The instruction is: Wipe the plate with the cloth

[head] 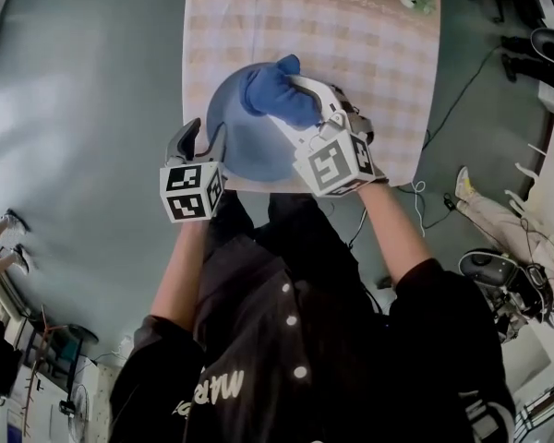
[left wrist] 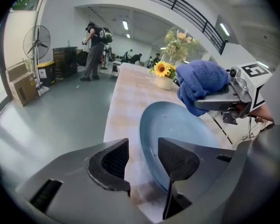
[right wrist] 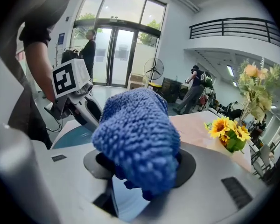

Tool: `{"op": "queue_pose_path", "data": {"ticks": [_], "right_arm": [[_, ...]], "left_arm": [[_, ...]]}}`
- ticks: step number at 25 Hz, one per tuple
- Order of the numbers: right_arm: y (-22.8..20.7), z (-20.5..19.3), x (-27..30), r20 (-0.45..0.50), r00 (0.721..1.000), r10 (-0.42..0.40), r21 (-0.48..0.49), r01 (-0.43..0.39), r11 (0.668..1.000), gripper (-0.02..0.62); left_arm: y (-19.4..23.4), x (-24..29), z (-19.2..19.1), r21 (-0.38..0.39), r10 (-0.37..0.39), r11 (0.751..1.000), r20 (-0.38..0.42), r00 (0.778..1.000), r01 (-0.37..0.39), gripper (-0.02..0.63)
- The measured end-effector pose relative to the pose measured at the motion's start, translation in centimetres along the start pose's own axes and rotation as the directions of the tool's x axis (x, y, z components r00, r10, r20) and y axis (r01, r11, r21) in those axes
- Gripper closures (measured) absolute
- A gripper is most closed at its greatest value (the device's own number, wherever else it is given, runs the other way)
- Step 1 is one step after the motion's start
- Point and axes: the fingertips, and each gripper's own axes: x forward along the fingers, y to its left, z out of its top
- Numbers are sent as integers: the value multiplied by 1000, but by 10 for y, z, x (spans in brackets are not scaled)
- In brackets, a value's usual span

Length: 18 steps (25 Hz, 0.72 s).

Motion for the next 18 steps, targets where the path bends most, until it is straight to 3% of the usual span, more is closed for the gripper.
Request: {"op": "queue_pose_path", "data": {"ticks": [7,12,18], "right_arm": [[10,-2,8,-38,998,48,-79,-51,996,397],[18,-1,14,-63,994,84,-101,-90,991,399],[31,-4,31,-113,986,122,-134,-137,982,399]], "left_arm": [[-4,6,-3,-16,-27,1000,-24,999,26,485],[3,8,-7,-31,15,999,-57,998,-17,546],[3,8,-8,-52,24,998,-76,997,-28,554]]}}
